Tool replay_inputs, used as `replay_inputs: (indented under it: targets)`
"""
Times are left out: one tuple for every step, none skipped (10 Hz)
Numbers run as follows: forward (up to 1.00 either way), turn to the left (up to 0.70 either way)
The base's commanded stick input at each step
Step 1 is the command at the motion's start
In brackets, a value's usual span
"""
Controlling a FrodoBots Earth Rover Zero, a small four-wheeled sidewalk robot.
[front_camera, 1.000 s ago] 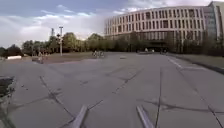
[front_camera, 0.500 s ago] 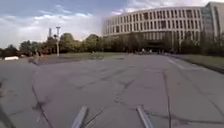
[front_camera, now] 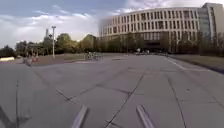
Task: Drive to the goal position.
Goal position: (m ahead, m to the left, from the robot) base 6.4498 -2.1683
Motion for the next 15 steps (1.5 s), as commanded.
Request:
replay_inputs:
  targets:
    - [0.7, -0.14]
    - [0.7, -0.14]
    - [0.7, -0.14]
    - [0.7, -0.14]
    - [0.7, -0.14]
    - [0.7, -0.14]
    - [0.7, -0.14]
    - [0.7, -0.14]
    - [0.7, -0.14]
    - [0.7, -0.14]
    - [0.7, -0.14]
    - [0.7, -0.14]
    - [0.7, -0.14]
    - [0.7, -0.14]
    - [0.7, -0.14]
